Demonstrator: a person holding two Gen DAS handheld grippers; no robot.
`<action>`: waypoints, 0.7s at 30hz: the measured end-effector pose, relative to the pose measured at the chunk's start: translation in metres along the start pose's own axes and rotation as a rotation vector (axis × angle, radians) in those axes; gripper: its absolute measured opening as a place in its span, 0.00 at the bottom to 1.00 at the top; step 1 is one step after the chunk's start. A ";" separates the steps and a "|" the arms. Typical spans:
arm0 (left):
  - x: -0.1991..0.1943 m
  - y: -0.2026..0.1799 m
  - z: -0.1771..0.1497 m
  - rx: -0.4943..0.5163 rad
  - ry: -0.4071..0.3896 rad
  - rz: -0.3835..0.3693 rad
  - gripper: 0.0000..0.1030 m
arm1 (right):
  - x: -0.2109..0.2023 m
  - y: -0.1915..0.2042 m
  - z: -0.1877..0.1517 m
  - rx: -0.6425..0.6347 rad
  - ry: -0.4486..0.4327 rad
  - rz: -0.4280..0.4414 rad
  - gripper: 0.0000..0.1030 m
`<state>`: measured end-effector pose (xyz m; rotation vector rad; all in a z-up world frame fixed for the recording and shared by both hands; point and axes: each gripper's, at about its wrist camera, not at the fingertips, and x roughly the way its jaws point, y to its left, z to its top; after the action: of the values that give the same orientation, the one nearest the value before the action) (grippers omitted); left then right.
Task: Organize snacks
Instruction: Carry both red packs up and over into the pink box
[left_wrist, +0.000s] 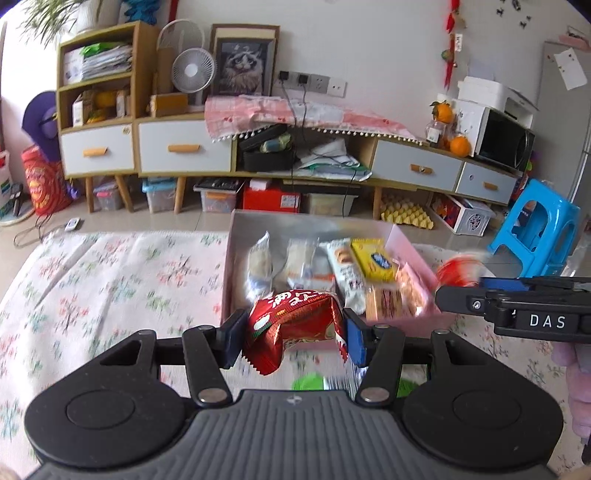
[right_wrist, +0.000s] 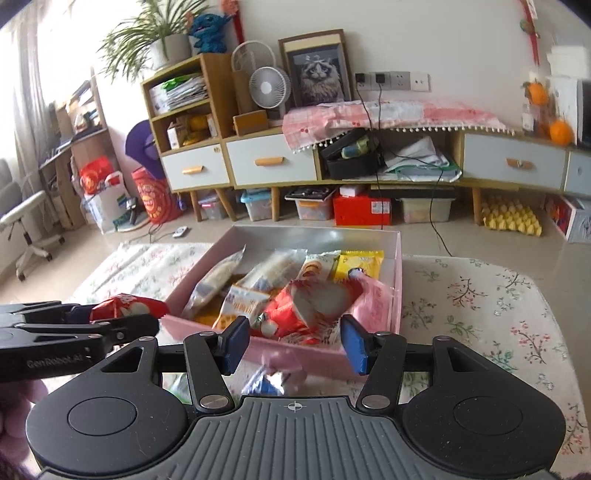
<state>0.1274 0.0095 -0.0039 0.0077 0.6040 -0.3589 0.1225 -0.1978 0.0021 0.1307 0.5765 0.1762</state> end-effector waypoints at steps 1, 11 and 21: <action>0.005 -0.001 0.002 0.009 -0.003 -0.001 0.49 | 0.004 -0.003 0.003 0.011 0.002 0.003 0.50; 0.041 -0.006 0.008 0.025 0.008 -0.019 0.50 | 0.033 -0.024 0.007 0.002 0.089 0.038 0.50; 0.017 0.002 -0.001 0.003 0.060 -0.025 0.50 | 0.032 -0.022 -0.019 -0.041 0.342 0.129 0.48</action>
<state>0.1408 0.0062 -0.0147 0.0142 0.6635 -0.3853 0.1408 -0.2110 -0.0346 0.0982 0.9047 0.3399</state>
